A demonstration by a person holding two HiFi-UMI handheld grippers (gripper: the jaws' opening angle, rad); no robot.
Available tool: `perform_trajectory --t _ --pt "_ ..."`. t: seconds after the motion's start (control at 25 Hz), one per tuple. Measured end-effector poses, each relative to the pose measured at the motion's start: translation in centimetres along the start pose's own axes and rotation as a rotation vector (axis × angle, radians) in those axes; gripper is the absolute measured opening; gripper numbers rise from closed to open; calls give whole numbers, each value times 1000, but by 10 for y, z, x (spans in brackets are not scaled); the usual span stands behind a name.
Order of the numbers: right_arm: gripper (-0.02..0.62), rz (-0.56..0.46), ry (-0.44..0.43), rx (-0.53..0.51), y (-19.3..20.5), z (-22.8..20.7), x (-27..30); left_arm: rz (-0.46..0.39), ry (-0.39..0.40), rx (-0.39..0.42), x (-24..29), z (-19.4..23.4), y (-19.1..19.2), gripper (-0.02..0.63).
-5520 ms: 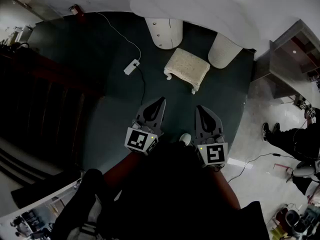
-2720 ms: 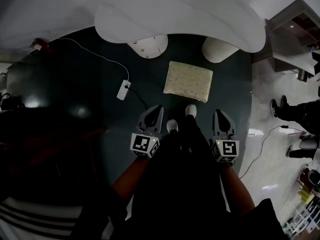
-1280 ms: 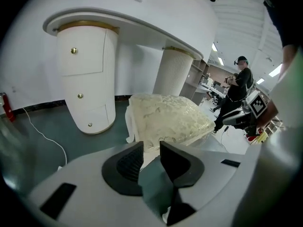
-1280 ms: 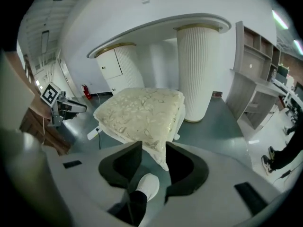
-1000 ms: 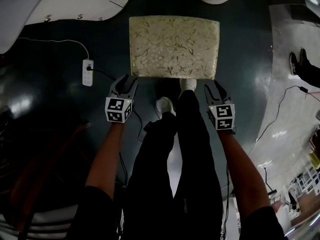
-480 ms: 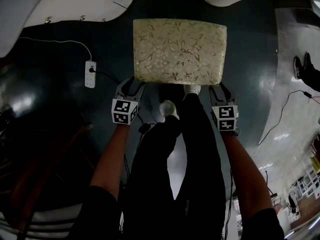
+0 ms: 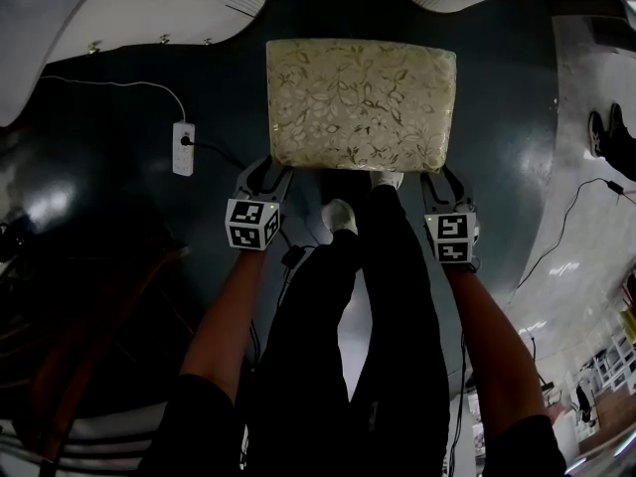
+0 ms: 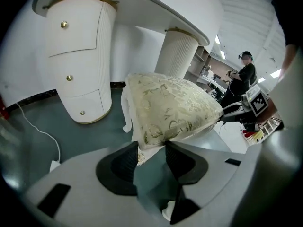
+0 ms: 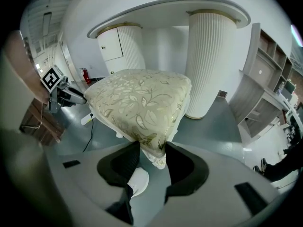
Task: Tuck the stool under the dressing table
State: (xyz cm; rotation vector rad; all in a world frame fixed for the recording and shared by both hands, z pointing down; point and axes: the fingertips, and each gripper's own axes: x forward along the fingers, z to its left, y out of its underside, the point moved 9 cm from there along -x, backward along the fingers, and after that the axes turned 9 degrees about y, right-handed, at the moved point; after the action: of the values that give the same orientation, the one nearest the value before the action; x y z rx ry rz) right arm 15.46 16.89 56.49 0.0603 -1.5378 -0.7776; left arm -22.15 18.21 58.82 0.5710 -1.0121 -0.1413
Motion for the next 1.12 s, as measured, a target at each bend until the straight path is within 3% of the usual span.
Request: perform_trajectory --t 0.16,0.64,0.96,1.12 --pt "177 -7 -3 8 0 -2 4 -13 -46 -64 2 -5 5 189" --pt "178 -15 -26 76 10 3 7 93 -127 -30 6 -3 -7 187" --pt "177 30 -139 -62 6 -7 6 111 -154 -43 3 -9 -5 189" --pt "177 -14 -103 -40 3 -9 11 75 -143 -34 6 -6 -8 189"
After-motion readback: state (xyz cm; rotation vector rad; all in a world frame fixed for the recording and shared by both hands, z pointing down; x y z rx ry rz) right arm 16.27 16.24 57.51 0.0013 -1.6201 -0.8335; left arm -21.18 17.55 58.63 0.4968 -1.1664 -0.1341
